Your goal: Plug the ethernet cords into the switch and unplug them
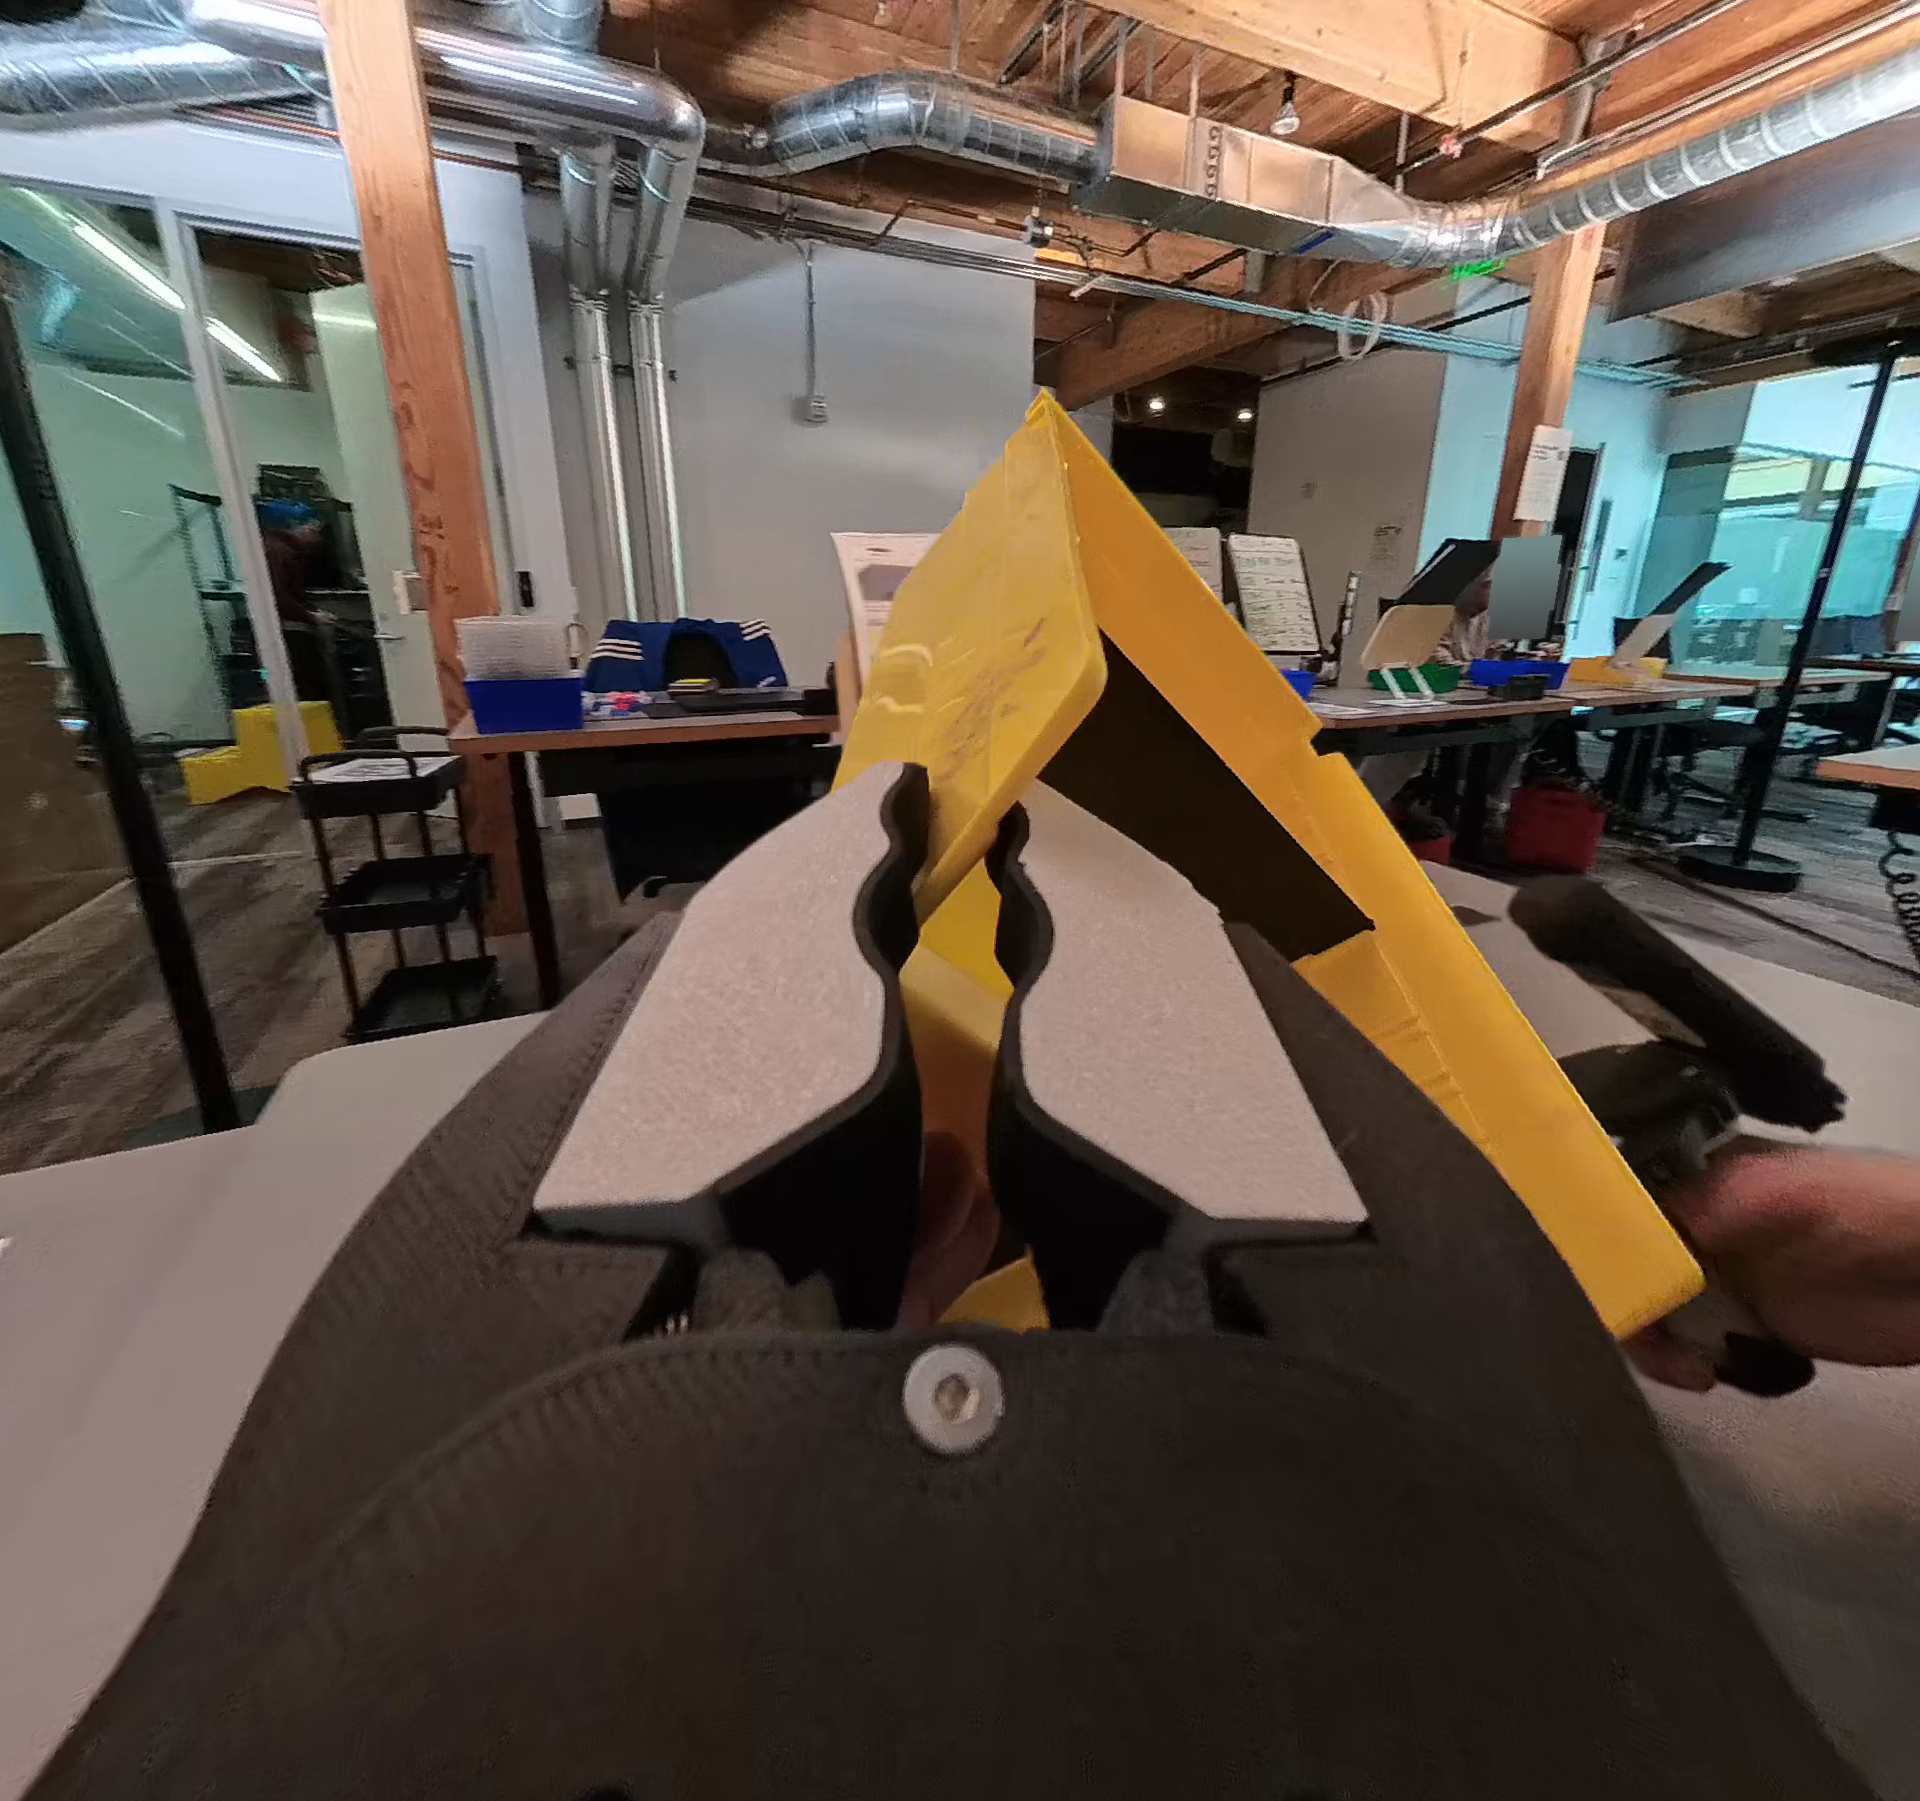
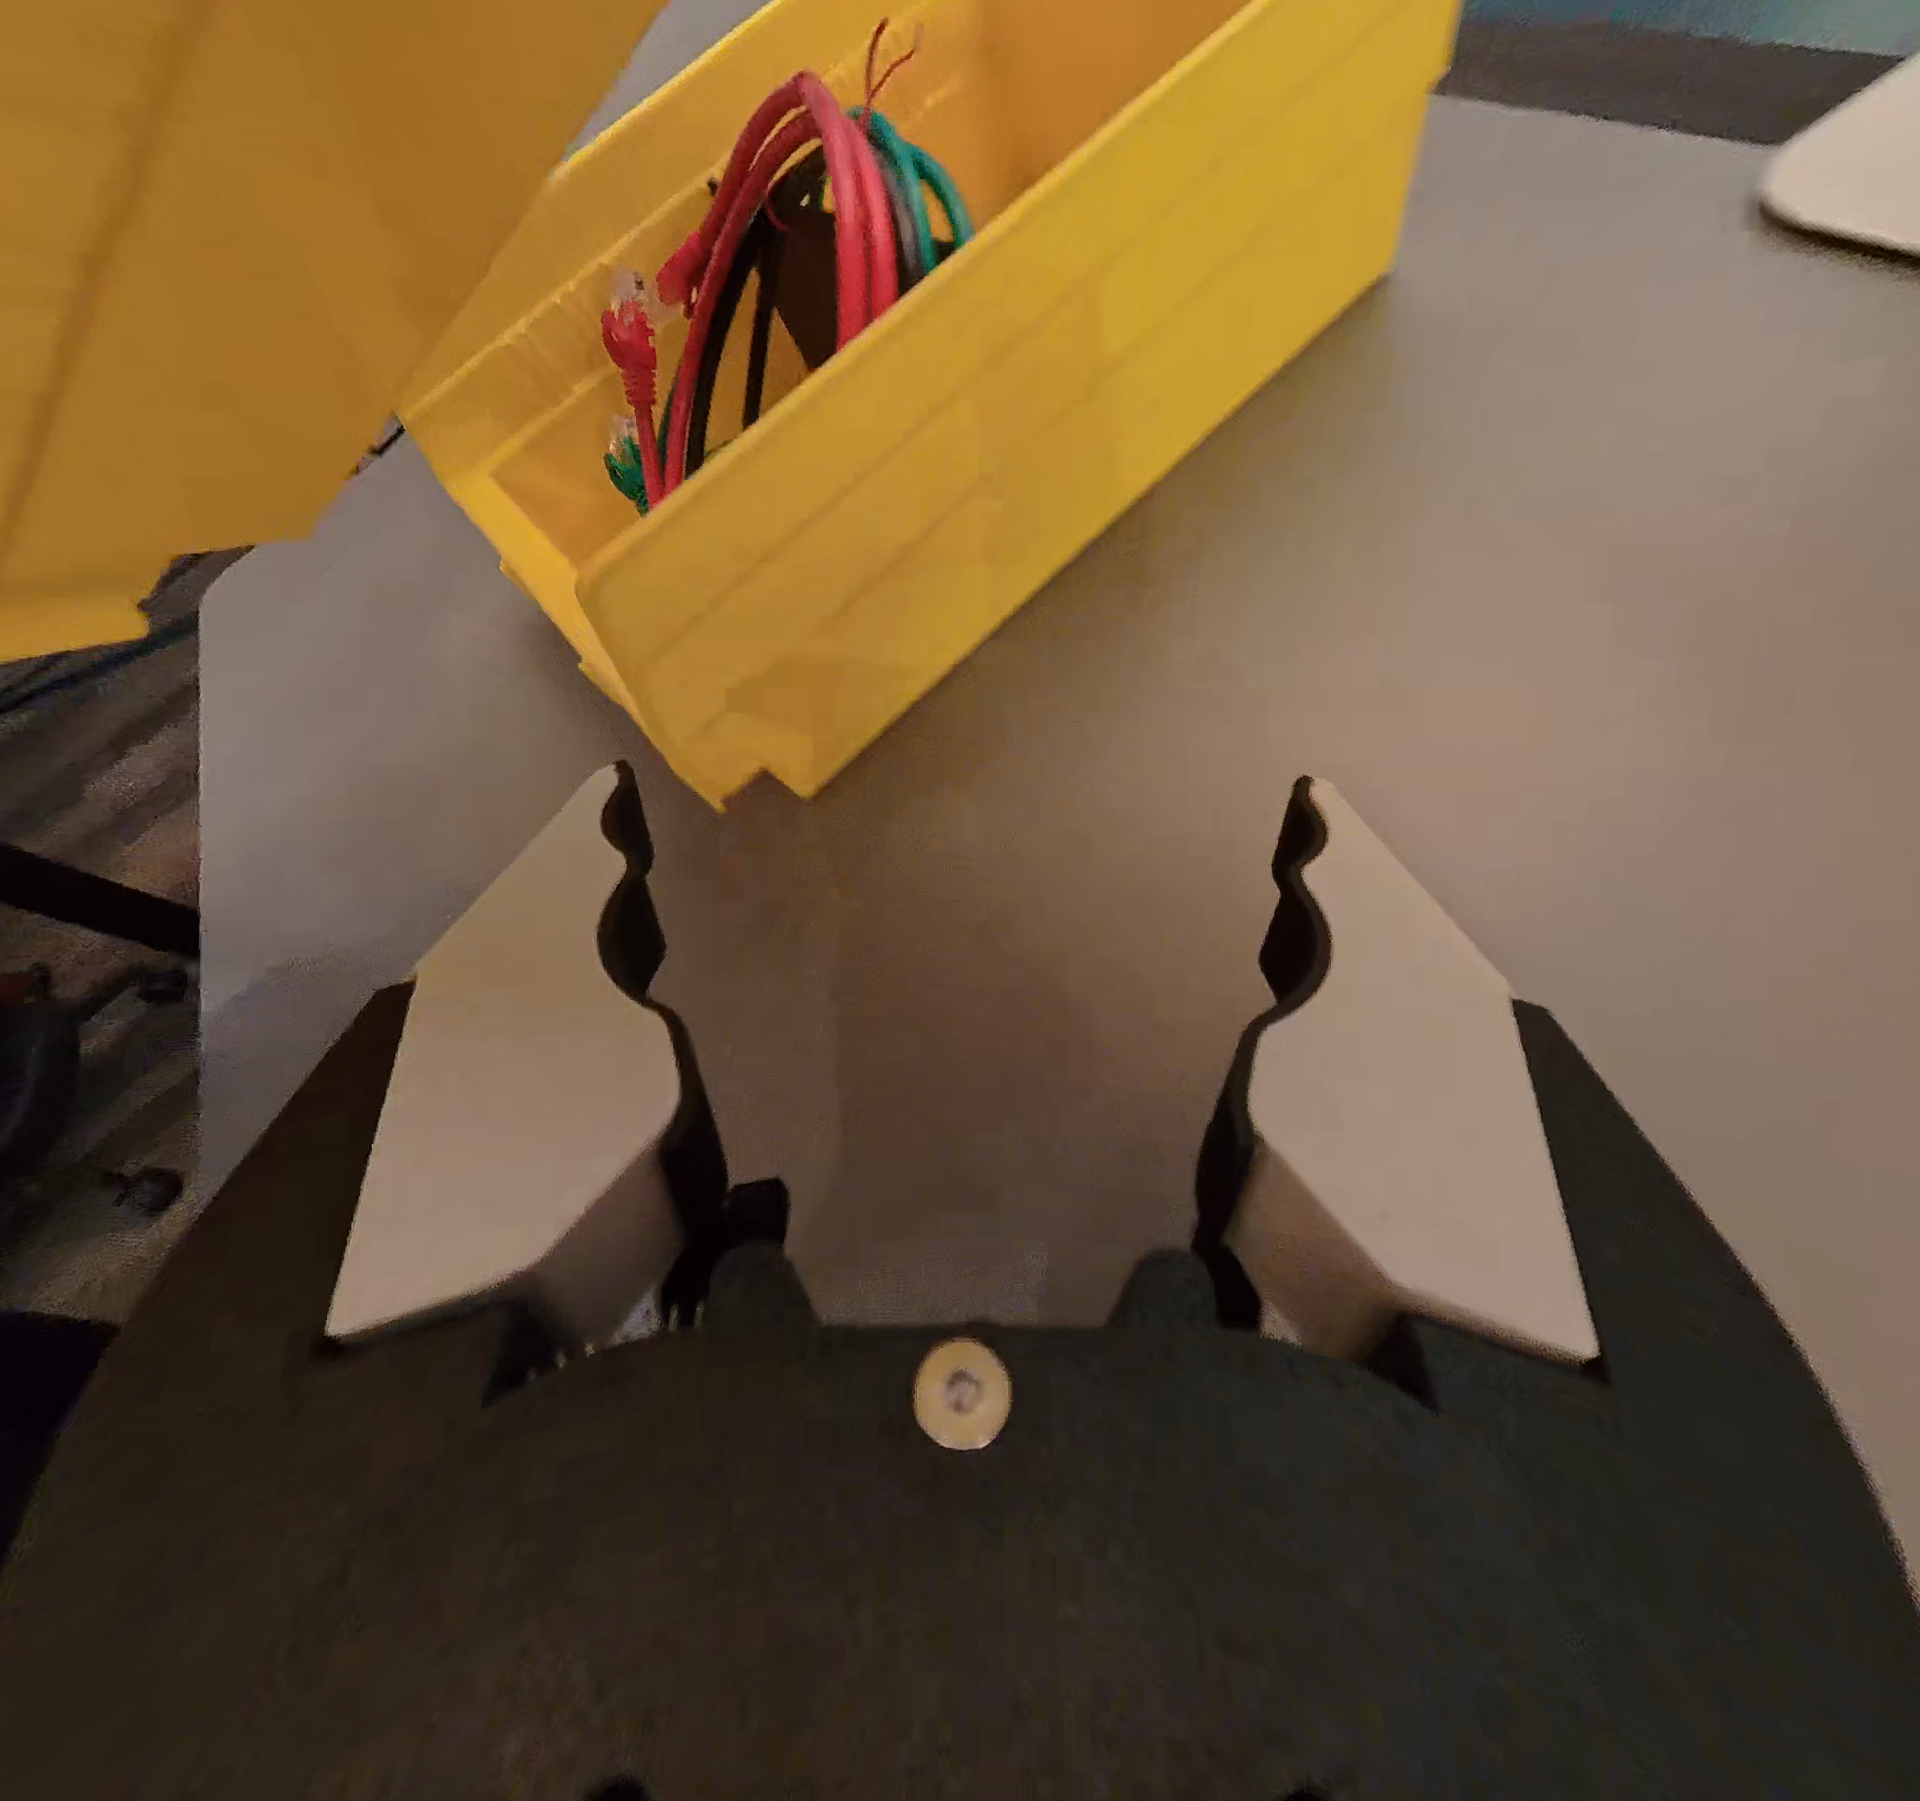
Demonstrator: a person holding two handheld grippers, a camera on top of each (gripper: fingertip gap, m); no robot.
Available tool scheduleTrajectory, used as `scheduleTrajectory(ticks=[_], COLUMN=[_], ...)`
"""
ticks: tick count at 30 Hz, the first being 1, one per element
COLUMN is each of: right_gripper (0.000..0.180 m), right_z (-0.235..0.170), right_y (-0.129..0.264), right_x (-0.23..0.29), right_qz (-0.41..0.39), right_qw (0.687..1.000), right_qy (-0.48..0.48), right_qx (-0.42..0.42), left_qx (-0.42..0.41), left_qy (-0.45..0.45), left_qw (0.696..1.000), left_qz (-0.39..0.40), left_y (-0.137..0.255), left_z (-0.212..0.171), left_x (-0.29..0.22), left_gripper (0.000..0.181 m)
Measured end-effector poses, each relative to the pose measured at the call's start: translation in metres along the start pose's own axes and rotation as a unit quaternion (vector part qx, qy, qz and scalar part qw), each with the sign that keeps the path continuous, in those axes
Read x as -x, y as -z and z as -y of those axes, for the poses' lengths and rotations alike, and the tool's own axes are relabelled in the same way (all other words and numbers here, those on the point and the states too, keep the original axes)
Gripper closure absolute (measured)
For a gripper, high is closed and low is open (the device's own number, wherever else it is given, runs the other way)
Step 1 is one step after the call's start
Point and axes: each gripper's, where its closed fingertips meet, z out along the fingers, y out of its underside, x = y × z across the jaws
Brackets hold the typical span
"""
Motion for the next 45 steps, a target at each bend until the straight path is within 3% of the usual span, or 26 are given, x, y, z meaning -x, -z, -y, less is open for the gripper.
scheduleTrajectory(ticks=[2, 7, 13, 16, 19, 27, 33, 45], right_gripper=[0.075, 0.079, 0.084, 0.069, 0.071, 0.053, 0.05, 0.056], right_z=[0.0, 0.016, 0.039, 0.034, 0.022, -0.012, -0.037, -0.053], right_y=[0.033, 0.122, 0.213, 0.244, 0.272, 0.3, 0.305, 0.313], right_x=[-0.014, -0.04, -0.034, -0.044, -0.056, -0.089, -0.114, -0.135], right_qz=[-0.007, -0.012, 0.06, 0.029, 0.002, -0.085, -0.14, -0.214], right_qw=[1.0, 0.985, 0.919, 0.897, 0.88, 0.877, 0.88, 0.906], right_qy=[-0.015, -0.091, -0.185, -0.199, -0.21, -0.233, -0.252, -0.208], right_qx=[-0.022, -0.145, -0.344, -0.394, -0.426, -0.412, -0.377, -0.3], left_qx=[0.005, 0.029, 0.068, 0.086, 0.091, 0.136, 0.179, 0.225], left_qy=[0.009, 0.029, 0.05, 0.069, 0.097, 0.132, 0.155, 0.172], left_qw=[1.0, 0.996, 0.986, 0.982, 0.977, 0.966, 0.953, 0.935], left_qz=[-0.017, -0.074, -0.14, -0.154, -0.165, -0.179, -0.188, -0.216], left_y=[-0.011, -0.045, -0.086, -0.1, -0.108, -0.118, -0.112, -0.102], left_z=[-0.008, -0.036, -0.078, -0.099, -0.116, -0.171, -0.206, -0.231], left_x=[-0.014, -0.061, -0.134, -0.169, -0.192, -0.243, -0.27, -0.3], left_gripper=[0.171, 0.171, 0.171, 0.171, 0.171, 0.171, 0.17, 0.168])
